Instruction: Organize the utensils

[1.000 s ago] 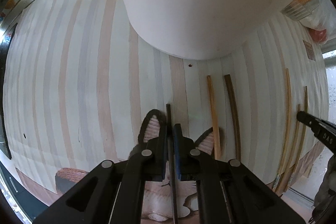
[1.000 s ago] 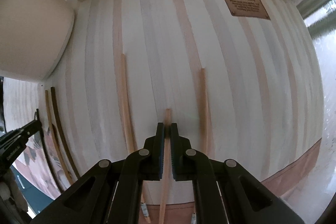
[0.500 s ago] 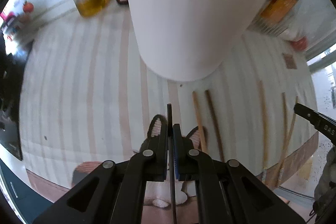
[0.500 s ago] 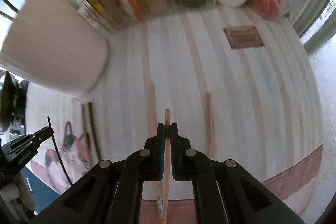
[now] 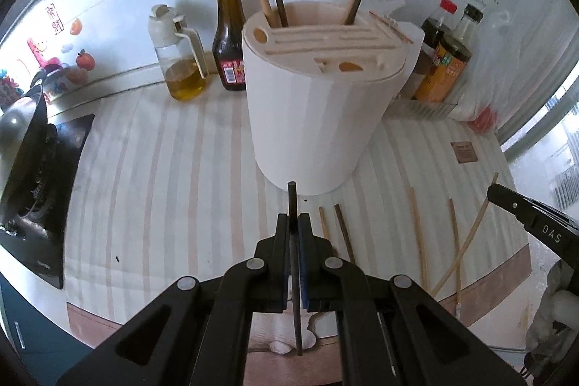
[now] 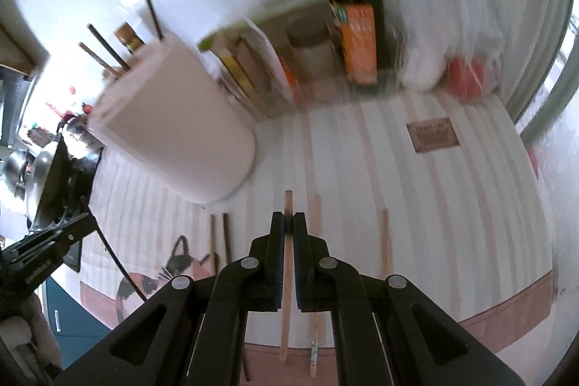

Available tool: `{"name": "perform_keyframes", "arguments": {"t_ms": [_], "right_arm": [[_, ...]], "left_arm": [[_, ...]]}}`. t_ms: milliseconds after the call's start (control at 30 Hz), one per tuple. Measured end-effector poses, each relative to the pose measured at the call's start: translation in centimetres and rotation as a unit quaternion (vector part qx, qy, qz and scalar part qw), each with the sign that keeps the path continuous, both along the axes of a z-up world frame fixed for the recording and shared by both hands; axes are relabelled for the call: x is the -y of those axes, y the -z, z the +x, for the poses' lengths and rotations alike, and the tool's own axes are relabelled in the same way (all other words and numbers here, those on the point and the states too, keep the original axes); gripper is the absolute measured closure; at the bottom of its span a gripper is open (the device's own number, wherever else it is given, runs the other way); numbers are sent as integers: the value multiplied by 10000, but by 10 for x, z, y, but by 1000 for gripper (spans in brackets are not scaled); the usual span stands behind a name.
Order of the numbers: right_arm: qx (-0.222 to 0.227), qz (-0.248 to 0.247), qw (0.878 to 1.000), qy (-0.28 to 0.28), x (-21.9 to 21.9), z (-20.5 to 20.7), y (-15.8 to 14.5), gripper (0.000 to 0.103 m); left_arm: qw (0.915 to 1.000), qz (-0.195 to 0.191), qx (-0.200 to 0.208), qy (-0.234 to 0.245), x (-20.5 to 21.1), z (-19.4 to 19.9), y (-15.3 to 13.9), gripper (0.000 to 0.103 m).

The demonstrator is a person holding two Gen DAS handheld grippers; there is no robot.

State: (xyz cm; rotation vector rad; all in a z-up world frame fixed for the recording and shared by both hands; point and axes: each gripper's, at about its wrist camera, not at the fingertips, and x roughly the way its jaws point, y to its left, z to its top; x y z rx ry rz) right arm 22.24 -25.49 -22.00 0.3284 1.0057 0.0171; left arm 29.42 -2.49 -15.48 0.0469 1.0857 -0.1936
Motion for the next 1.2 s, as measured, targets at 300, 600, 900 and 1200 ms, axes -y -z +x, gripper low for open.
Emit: {"name": "perform_keyframes", "arguments": {"t_ms": [300, 600, 900, 1200], "right_arm": [[378, -22, 9993, -1, -8, -4, -23, 99], [639, -34, 9979, -54, -14, 1, -43, 99], [930, -120, 9954, -202, -23, 8, -73, 99], [1286, -121, 9907, -426, -38, 12, -119, 99]], "left_arm": [[9995, 7, 287, 96, 4, -10, -18, 101], [9984, 0, 564, 74, 1, -8, -36, 101], [9963, -94, 857, 47, -5, -8, -63, 102], [9928, -197, 1181, 21, -16, -7, -103, 102]]}}
